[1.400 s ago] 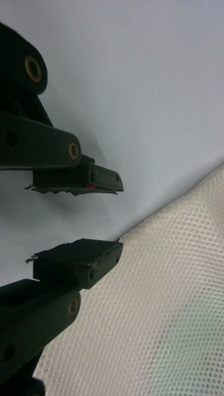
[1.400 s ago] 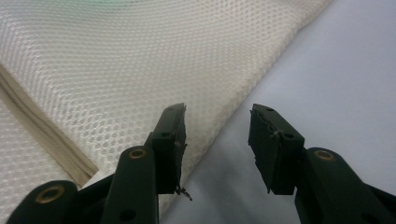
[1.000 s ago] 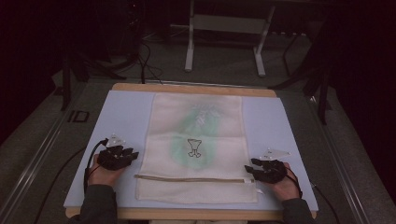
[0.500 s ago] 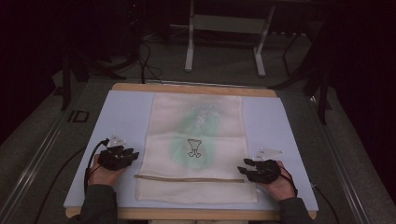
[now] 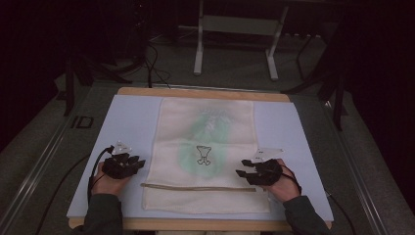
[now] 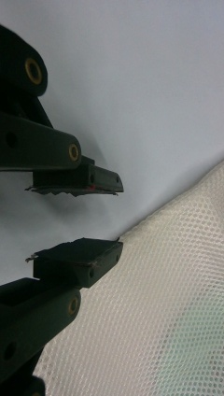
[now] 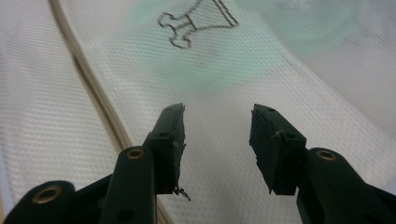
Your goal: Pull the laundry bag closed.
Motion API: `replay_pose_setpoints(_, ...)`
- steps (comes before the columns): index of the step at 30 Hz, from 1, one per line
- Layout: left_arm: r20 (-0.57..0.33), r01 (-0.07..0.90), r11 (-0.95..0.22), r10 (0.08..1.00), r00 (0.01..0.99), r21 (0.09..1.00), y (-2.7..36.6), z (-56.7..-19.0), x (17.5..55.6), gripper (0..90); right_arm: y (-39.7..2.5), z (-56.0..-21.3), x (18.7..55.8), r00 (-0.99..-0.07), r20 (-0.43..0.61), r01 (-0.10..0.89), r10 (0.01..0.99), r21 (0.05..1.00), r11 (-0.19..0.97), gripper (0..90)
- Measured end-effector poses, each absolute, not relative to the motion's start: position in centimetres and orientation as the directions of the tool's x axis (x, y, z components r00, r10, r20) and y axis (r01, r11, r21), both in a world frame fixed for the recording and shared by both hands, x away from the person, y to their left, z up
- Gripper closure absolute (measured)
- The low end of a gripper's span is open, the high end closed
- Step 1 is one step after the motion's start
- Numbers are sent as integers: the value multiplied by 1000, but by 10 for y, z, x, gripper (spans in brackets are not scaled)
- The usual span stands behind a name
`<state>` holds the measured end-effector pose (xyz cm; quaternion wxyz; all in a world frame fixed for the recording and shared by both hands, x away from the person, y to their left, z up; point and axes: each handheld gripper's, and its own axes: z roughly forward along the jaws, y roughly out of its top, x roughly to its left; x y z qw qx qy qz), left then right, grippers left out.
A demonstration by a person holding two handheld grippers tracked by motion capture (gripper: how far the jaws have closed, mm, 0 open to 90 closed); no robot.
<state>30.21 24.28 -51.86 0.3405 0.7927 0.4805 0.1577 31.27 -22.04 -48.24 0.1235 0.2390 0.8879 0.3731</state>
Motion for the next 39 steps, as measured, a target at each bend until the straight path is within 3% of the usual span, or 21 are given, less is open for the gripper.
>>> replay_pose_setpoints(39,-57,643,-322,867,495,695,243,-518,303,673,-123,-490,317,-947,-35,206,321,700,683,492)
